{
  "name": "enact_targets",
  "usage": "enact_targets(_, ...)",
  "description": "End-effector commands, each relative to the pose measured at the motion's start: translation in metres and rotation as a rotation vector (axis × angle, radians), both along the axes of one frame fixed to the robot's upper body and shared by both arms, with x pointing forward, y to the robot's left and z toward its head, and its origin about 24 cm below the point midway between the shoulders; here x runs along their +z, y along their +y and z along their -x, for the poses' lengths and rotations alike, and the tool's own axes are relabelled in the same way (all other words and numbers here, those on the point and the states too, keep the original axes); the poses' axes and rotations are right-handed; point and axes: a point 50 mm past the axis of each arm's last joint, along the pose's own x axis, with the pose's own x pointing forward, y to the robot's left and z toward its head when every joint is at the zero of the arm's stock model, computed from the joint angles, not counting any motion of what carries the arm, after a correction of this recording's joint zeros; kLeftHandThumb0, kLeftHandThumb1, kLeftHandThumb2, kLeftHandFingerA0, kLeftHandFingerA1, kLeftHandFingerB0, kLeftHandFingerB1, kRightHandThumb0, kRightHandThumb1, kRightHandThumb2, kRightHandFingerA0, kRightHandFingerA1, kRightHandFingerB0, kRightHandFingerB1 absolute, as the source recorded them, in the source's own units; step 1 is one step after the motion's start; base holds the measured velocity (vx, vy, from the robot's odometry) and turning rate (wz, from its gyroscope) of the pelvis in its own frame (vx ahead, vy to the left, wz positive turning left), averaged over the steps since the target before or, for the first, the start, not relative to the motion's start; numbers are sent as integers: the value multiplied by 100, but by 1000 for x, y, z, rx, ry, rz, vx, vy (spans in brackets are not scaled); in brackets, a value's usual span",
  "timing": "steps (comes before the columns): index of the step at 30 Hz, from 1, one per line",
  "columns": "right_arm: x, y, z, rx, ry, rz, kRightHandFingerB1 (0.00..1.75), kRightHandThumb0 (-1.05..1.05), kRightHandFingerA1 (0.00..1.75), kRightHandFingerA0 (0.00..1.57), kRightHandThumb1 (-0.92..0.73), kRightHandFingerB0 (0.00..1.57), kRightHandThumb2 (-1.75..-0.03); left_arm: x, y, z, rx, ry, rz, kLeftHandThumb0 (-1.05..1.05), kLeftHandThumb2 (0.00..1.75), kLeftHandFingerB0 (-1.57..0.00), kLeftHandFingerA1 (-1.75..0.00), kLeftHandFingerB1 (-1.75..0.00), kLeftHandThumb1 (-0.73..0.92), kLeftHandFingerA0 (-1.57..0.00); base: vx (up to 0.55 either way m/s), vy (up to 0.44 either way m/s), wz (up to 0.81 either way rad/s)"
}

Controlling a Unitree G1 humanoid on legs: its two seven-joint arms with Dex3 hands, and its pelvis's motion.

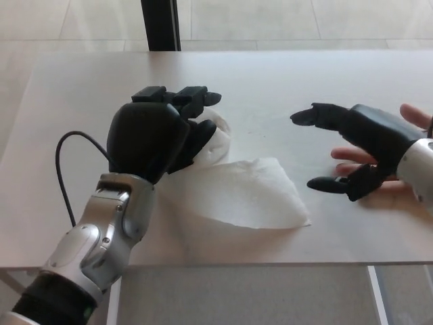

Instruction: A toilet paper roll is kept in the middle of the desk infront of the robot. The robot places its left hand on the top of the toilet paper roll to hold it still and uses its right hand to tear off a piece of toilet paper from it and hands the paper to a person

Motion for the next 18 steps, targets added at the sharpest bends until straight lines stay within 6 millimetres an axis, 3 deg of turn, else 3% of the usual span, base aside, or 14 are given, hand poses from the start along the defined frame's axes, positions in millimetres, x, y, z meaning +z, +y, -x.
enact_targets(1, -11, 0, -7, -99, 92, 165, 0, -94, 12, 0, -53, 6, -92, -35, 6, 12, 32, 87, -68, -36, 66, -54, -53, -45, 80, -52, 0, 0, 0)
enact_targets(5, -10, 16, -8, -75, 89, 174, 0, -92, 23, 0, -49, 0, -92, -36, 1, 12, 14, 78, -81, -36, 64, -54, -53, -46, 79, -51, 0, 0, 0)
enact_targets(7, -9, 29, -7, -33, 94, 175, 0, -94, 24, 0, -51, 0, -92, -36, 0, 12, 12, 44, -101, -33, 65, -53, -54, -51, 77, -49, 0, 0, 0)
enact_targets(12, -9, 38, -4, -21, 103, 148, 0, -93, 22, 0, -53, 0, -90, -36, 0, 10, 34, 27, -103, -30, 75, -50, -63, -65, 76, -51, 0, 0, 0)
enact_targets(13, -10, 41, -3, -32, 105, 136, 0, -86, 0, 0, -50, 0, -56, -35, 1, 9, 86, -14, -29, -13, 84, -51, -67, -71, 62, -57, 0, 0, 0)
enact_targets(14, -12, 42, -2, -52, 110, 124, 0, -86, 0, 0, -50, 0, -56, -35, 2, 9, 118, -25, 28, -13, 84, -51, -67, -71, 62, -57, 0, 0, 0)
enact_targets(15, -13, 43, -1, -83, 105, 88, 0, -83, 0, 0, -49, 0, -56, -35, 3, 8, 132, -8, 2, -13, 80, -48, -68, -70, 65, -54, 0, 0, 0)
enact_targets(16, -13, 43, 0, -121, 89, 53, 0, -80, 0, 0, -43, 0, -69, -36, 4, 7, 156, 29, -48, -15, 74, -45, -63, -63, 68, -49, 0, 0, 0)
enact_targets(18, -12, 48, 2, -212, 12, -49, 0, -69, 0, 0, -40, 0, -66, -39, 7, 5, 175, 95, -112, -15, 60, -49, -52, -55, 68, -49, 0, 0, 0)
